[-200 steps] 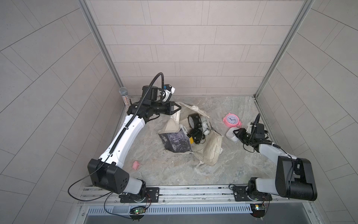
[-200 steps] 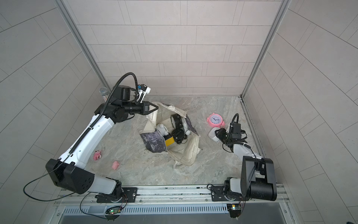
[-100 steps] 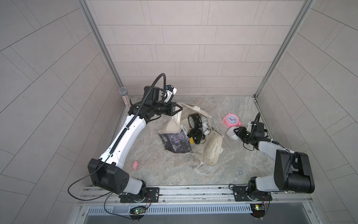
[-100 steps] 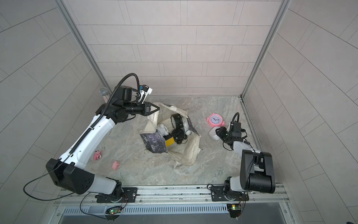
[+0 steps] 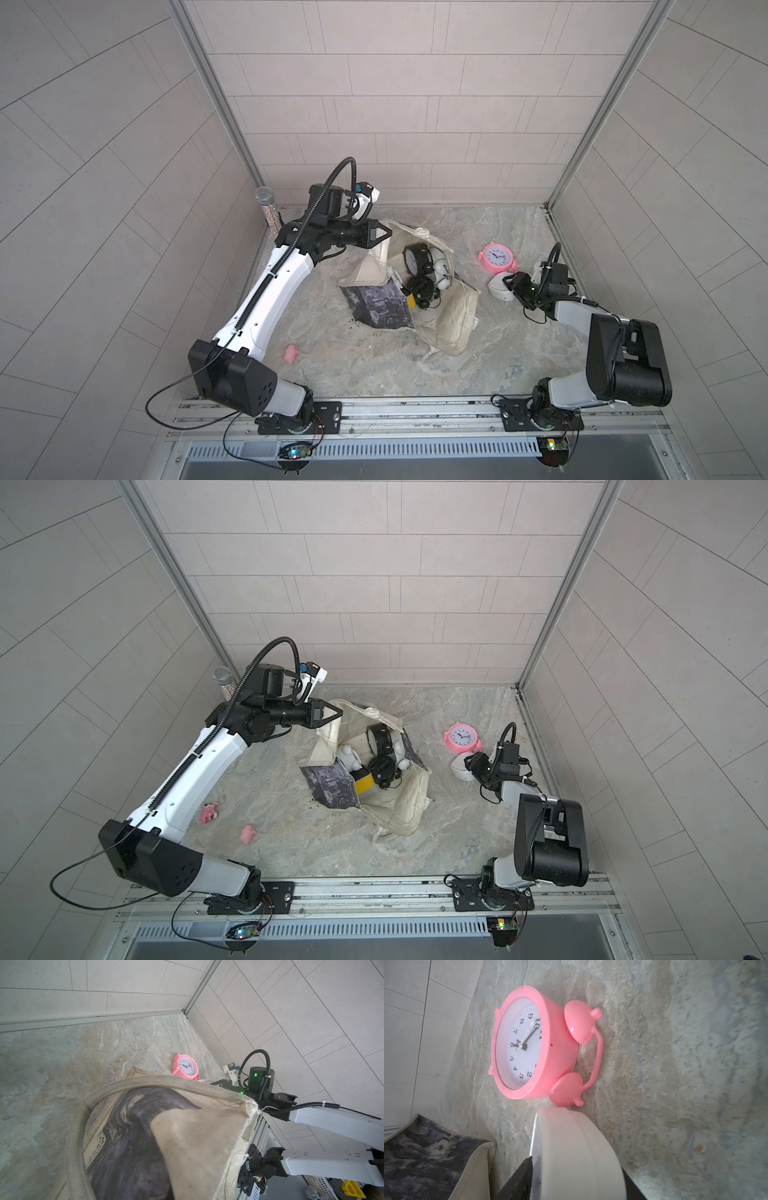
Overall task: Take the alarm clock out of the canvas bag
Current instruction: Place the alarm at the center of the board.
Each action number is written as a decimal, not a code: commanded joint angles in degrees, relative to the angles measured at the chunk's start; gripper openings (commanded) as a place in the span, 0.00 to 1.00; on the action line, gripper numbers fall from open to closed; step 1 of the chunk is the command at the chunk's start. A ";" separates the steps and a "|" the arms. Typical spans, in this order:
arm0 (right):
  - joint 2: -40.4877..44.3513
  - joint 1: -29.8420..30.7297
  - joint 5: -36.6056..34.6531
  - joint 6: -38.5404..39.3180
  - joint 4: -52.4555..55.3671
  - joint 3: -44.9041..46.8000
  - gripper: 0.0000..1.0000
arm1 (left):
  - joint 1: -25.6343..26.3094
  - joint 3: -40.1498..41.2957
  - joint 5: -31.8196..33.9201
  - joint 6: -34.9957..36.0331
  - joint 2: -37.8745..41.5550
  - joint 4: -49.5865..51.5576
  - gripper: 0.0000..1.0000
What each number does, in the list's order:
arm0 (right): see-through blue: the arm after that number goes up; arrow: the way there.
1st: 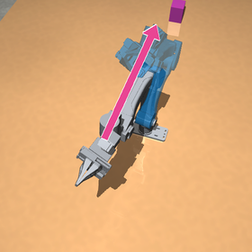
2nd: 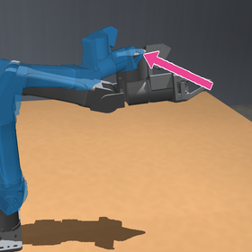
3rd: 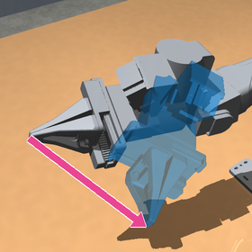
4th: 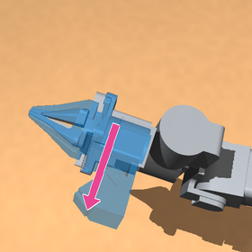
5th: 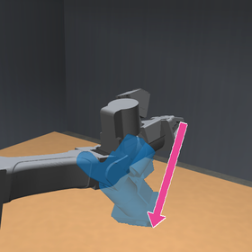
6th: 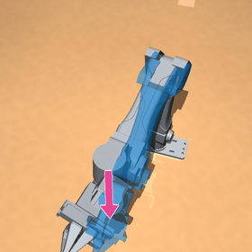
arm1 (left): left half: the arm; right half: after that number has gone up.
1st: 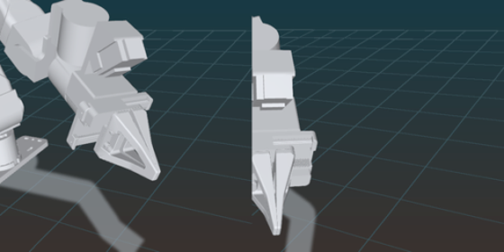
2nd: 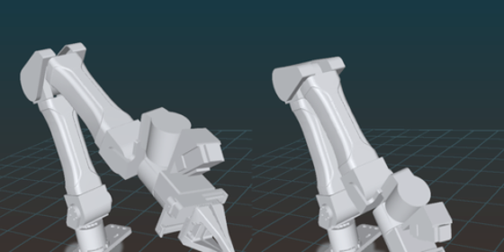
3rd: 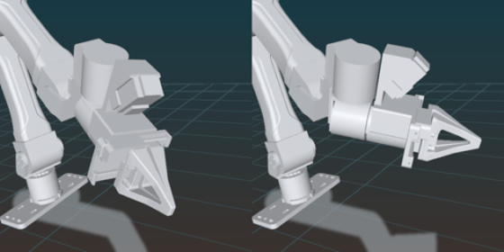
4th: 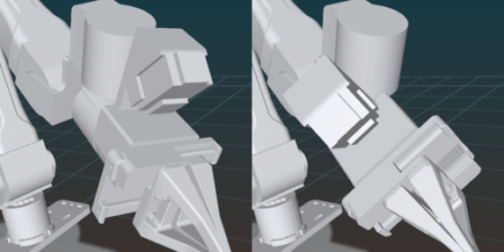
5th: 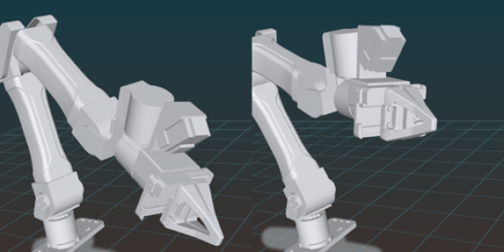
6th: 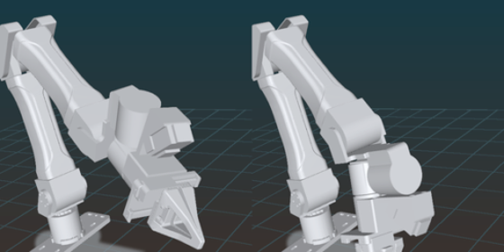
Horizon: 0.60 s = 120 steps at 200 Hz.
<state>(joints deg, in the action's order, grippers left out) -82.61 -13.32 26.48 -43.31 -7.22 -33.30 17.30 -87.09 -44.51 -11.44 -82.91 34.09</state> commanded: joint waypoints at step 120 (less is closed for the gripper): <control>-2.65 -1.97 -0.58 0.33 1.74 1.48 0.68 | 0.52 -2.88 -2.51 1.86 1.30 -2.36 0.00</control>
<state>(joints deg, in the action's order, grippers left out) -84.55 -14.79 27.55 -43.40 -8.32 -32.86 17.45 -87.09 -44.73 -10.83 -82.91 34.17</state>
